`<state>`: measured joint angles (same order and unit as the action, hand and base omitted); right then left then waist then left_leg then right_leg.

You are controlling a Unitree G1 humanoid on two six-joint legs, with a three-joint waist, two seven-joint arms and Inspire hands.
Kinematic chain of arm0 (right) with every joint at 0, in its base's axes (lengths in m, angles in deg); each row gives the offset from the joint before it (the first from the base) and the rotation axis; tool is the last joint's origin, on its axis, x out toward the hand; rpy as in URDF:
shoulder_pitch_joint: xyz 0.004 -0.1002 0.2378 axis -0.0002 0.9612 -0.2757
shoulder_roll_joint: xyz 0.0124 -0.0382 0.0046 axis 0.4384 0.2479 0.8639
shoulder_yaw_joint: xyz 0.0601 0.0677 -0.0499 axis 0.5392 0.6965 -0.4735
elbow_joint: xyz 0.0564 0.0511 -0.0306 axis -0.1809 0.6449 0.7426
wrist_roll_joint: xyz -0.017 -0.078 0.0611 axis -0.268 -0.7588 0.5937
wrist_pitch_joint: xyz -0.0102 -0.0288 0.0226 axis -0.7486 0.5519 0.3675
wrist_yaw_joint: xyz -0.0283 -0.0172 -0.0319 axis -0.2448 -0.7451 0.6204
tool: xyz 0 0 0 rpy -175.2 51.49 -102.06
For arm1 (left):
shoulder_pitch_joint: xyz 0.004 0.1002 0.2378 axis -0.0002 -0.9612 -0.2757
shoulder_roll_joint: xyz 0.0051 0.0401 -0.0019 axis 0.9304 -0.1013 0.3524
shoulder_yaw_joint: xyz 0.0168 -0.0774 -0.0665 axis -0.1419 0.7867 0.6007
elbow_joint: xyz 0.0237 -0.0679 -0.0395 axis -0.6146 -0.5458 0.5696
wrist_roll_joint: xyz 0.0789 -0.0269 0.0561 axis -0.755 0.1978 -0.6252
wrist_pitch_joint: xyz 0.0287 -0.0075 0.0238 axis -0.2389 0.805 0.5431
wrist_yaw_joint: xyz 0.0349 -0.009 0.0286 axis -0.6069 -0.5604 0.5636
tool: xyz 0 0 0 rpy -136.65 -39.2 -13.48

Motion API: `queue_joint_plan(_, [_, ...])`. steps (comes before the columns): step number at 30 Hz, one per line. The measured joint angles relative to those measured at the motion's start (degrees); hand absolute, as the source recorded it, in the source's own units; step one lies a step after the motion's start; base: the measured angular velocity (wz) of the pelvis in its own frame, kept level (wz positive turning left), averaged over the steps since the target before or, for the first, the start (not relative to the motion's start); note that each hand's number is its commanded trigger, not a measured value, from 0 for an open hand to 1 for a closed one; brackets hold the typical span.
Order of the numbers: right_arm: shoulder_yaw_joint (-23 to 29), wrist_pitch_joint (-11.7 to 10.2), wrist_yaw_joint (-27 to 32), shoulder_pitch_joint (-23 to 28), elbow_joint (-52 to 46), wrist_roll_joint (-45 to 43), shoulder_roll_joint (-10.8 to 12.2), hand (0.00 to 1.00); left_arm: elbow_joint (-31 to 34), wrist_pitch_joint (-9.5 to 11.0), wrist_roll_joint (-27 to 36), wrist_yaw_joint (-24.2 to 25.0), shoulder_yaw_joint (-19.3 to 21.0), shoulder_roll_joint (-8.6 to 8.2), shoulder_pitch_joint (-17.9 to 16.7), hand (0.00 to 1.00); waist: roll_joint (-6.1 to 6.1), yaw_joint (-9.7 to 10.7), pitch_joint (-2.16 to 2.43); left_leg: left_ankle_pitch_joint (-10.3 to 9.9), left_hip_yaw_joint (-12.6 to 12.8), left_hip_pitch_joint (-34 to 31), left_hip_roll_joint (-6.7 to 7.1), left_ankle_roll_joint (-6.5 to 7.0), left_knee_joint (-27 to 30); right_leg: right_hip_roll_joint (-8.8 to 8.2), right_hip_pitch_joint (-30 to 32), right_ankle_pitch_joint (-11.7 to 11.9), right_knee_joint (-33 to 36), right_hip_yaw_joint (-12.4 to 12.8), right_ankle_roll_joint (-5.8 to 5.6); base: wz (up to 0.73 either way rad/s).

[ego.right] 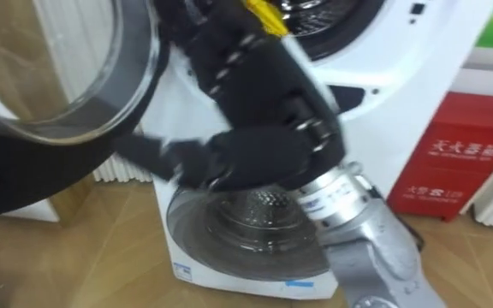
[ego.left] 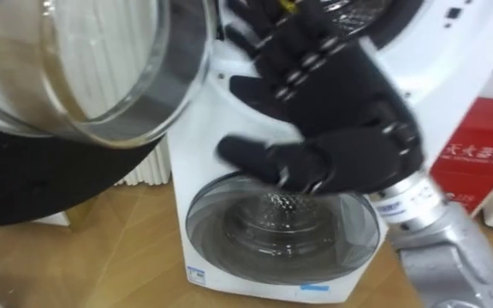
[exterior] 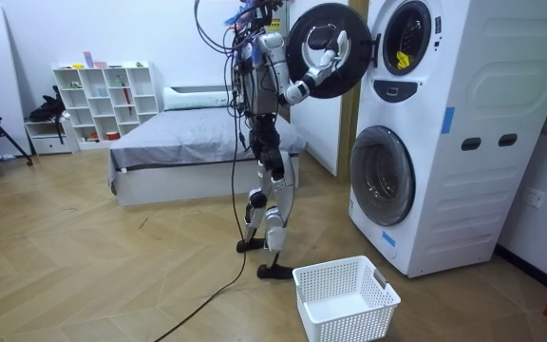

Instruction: Pick clothes from washing machine

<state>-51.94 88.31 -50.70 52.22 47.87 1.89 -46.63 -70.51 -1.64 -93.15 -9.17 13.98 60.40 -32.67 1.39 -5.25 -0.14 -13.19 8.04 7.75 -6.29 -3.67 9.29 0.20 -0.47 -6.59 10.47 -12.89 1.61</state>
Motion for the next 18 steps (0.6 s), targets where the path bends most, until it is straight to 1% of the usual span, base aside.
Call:
queue_joint_plan(1, [0.2,0.0,0.2,0.0,0.0,-0.1,0.0,0.00,0.1,0.1,0.0,0.2,0.2,0.15,-0.2,0.00,0.13,0.5,0.09,0.0,0.0,0.0,0.00,0.00,0.0,0.02,0.0,0.0,0.0,0.1,0.00,0.00])
queue_joint_plan(5, [0.4,0.0,1.5,0.3,0.0,-0.1,0.0,0.00,1.1,0.3,0.1,0.4,1.6,0.35,-1.2,0.00,0.65,0.7,0.43,0.0,0.0,0.0,0.00,0.00,0.0,0.03,0.0,0.0,0.0,0.1,0.00,0.00])
queue_joint_plan(6, [0.4,0.0,1.7,0.3,0.0,-0.1,0.0,0.00,1.1,0.3,0.1,0.4,1.9,0.35,-1.3,0.00,0.68,0.7,0.44,0.0,0.0,0.1,0.00,0.00,0.0,0.03,-0.1,0.0,0.0,0.1,0.00,0.00])
queue_joint_plan(10, [1.7,0.0,2.4,2.6,0.0,-0.4,-0.2,0.00,1.2,0.6,0.1,0.2,3.1,0.32,-2.2,0.00,0.83,0.7,0.45,0.0,0.0,1.0,0.01,-0.01,-0.1,0.08,-1.2,0.0,-0.5,0.1,-0.10,0.00])
queue_joint_plan(13, [2.9,0.0,3.1,4.0,0.2,-1.8,-0.2,0.00,1.1,0.6,0.1,0.2,3.1,0.29,-2.4,0.00,0.78,0.8,0.39,0.0,-0.1,1.2,0.02,-0.01,-0.1,0.10,-1.5,0.1,-0.7,0.1,-0.15,0.01])
queue_joint_plan(18, [3.1,0.0,3.4,4.2,1.1,-4.6,-0.2,0.00,1.1,0.5,0.0,0.2,3.1,0.18,-2.1,0.00,0.48,1.1,0.09,0.0,-0.1,1.2,0.01,-0.02,-0.2,0.14,-1.5,0.1,-0.7,0.1,-0.15,0.00])
